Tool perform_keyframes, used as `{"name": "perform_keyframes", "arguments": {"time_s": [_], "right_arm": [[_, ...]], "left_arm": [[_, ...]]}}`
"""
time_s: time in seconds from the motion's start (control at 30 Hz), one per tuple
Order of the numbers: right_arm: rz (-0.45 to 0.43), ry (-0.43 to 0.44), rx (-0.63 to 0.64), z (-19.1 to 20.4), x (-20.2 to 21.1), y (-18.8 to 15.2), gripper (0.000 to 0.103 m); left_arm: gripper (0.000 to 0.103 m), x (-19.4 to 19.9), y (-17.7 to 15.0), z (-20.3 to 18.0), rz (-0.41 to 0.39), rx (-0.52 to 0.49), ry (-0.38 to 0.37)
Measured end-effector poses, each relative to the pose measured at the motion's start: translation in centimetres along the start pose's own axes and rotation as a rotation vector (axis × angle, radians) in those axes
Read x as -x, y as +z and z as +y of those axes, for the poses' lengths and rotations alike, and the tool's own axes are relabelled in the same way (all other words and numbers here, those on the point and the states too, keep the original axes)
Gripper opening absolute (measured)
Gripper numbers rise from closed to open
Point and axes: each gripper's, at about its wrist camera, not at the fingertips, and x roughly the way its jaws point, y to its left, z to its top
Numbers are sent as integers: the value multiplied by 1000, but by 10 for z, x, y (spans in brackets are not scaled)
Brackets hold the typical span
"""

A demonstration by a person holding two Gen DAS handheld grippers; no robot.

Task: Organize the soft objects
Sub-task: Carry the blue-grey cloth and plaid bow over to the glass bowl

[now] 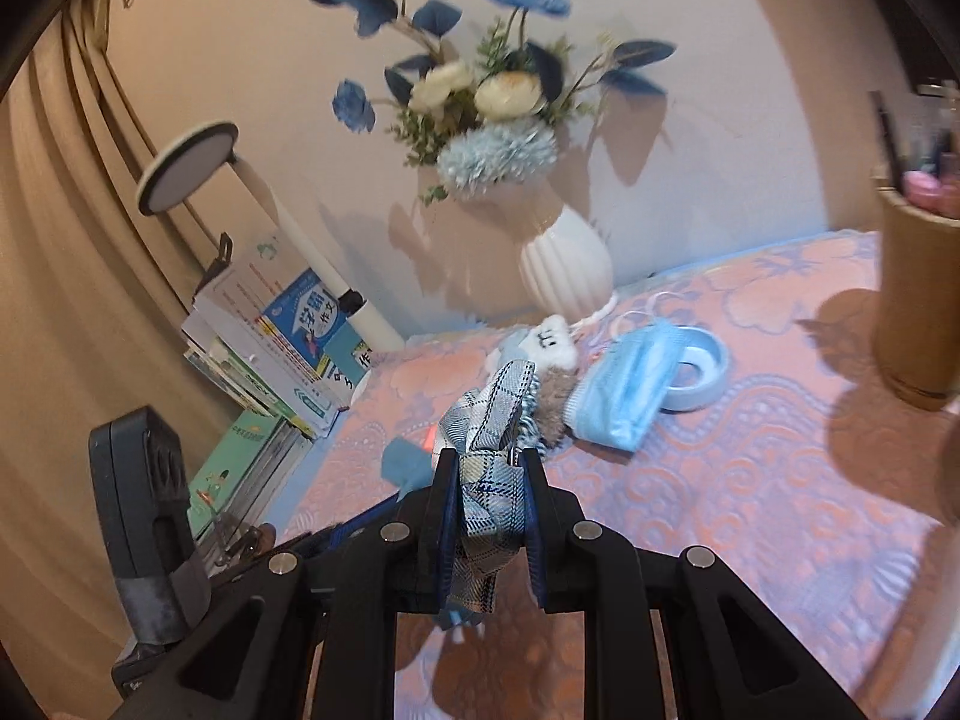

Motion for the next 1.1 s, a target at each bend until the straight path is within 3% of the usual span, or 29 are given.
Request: {"name": "perform_keyframes", "arguments": {"time_s": [0.57,1.1], "right_arm": [[-134,-69,-174,-79,130,-28,19],[-246,-147,-261,-134,212,-31,19]], "left_arm": [[9,11,-24,-111,53,-169,-145],[9,13,-34,-210,81,-329,-292]]}}
